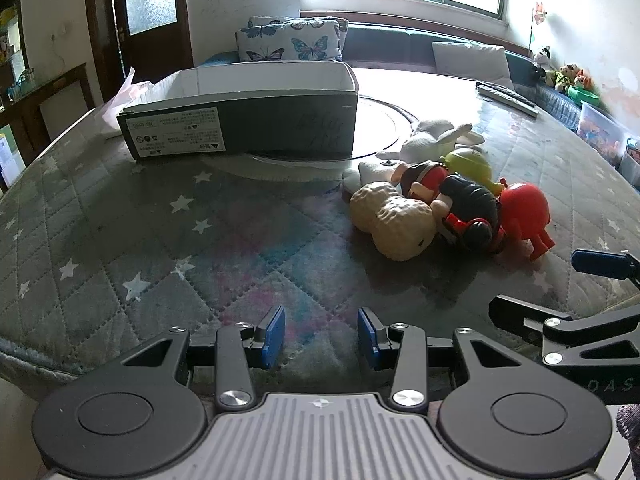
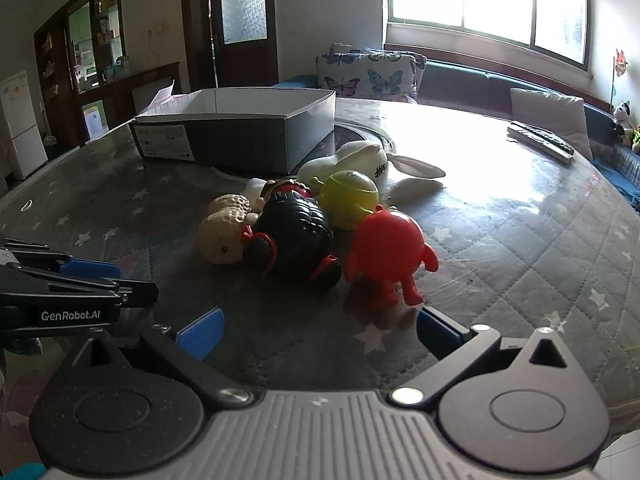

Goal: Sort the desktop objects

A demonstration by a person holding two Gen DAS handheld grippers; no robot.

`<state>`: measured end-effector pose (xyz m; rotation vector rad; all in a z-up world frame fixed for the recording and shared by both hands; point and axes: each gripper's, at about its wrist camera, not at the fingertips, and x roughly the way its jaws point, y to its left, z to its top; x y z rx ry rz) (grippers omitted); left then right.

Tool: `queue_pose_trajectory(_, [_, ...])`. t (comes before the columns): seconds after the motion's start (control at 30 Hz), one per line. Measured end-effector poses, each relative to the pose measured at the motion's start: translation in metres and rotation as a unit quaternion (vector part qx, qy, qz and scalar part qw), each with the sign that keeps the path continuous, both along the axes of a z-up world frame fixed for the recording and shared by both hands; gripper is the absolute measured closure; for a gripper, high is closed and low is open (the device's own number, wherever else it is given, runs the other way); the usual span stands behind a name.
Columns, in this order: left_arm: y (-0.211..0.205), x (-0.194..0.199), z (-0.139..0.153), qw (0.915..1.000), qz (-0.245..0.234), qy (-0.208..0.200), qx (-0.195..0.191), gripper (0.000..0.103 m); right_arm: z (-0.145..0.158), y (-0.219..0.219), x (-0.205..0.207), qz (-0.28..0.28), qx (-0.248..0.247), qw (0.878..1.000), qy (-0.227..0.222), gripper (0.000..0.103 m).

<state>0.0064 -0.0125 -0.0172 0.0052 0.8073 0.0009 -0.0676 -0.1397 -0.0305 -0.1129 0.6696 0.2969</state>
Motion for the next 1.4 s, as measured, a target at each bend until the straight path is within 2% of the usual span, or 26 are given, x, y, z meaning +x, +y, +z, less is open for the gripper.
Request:
queue_pose_trajectory(0.67, [-0.004, 0.006, -0.001, 1.0, -0.004, 0.003, 0.002, 0.06, -0.012, 0.031, -0.051, -0.006, 0.005, 1.0, -0.002, 0.0])
queue_pose_trajectory(0.93, [-0.006, 0.01, -0.001, 1.0, -0.006, 0.004, 0.003, 0.06, -0.013, 0.022, -0.053, -0.009, 0.01, 1.0, 0.003, 0.0])
queue_pose_trajectory(1.1, [-0.006, 0.012, -0.001, 1.0, -0.007, 0.004, 0.003, 0.06, -0.015, 0.027, -0.069, -0.007, 0.011, 1.0, 0.004, 0.0])
queue_pose_trajectory(1.23, [-0.006, 0.013, -0.001, 0.9999, -0.008, 0.005, 0.003, 0.06, -0.012, 0.025, -0.049, -0.005, 0.012, 1.0, 0.008, 0.0])
queue_pose_trajectory(1.4, [-0.007, 0.015, -0.001, 0.9999, -0.009, 0.006, 0.002, 0.06, -0.008, 0.036, -0.048, -0.003, 0.015, 1.0, 0.011, 0.0])
